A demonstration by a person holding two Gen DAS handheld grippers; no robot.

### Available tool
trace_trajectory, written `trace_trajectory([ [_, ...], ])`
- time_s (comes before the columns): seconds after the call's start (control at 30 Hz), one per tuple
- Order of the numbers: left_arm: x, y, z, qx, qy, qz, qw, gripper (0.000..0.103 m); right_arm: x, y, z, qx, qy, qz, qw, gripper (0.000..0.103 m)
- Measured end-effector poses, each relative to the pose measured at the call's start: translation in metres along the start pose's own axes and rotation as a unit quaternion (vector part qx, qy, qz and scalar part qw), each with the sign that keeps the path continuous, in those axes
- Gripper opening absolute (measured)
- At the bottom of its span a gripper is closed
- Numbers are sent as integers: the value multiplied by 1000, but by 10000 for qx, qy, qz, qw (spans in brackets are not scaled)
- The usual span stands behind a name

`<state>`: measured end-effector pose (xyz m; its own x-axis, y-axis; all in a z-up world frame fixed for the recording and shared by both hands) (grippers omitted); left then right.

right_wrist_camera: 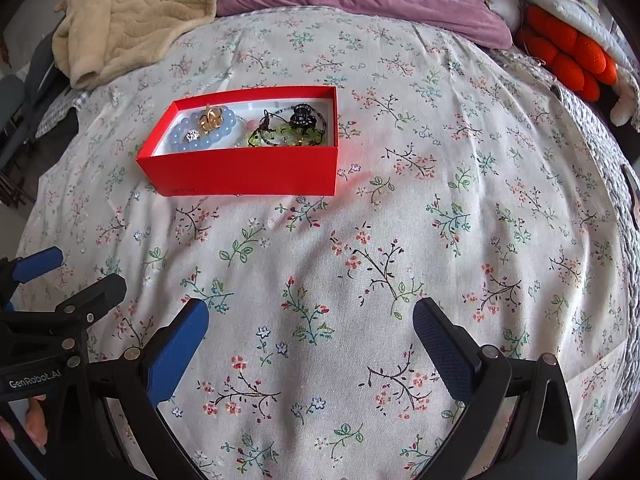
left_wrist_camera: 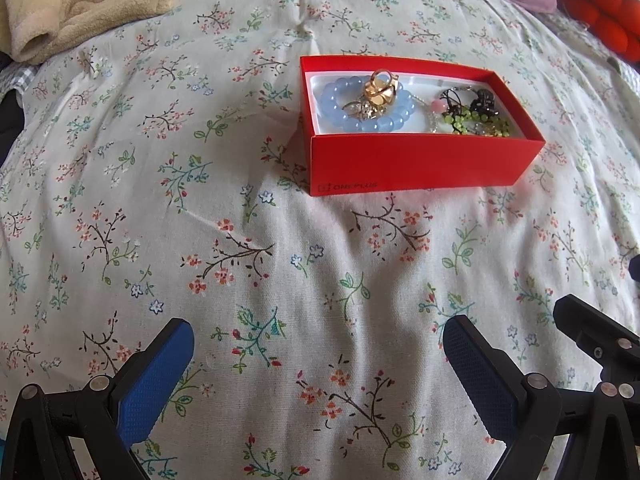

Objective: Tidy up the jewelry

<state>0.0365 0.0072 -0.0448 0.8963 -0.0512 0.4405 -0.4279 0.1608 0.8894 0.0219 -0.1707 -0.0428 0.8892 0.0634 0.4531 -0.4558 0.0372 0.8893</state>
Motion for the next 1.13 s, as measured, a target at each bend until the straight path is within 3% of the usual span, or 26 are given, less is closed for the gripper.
trace_trajectory([
  [0.77, 1, 0, -2, 143, -43, 25, 9999, 102, 1, 2, 3, -66, -48, 44, 10000, 103],
  [1.13, -5, -7, -6, 14, 190, 73, 9998, 102, -2, -7, 7, -138, -160, 165, 9996, 103],
])
Point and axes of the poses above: each gripper's, at about its wrist camera, not at the fingertips, and y roughly against the way its jaws point, z to its right, x to its top, the point moved 5 cm from there along -y, roughly the way its jaws point, and after that the axes turned 6 degrees about -x, right-handed, at the moved point
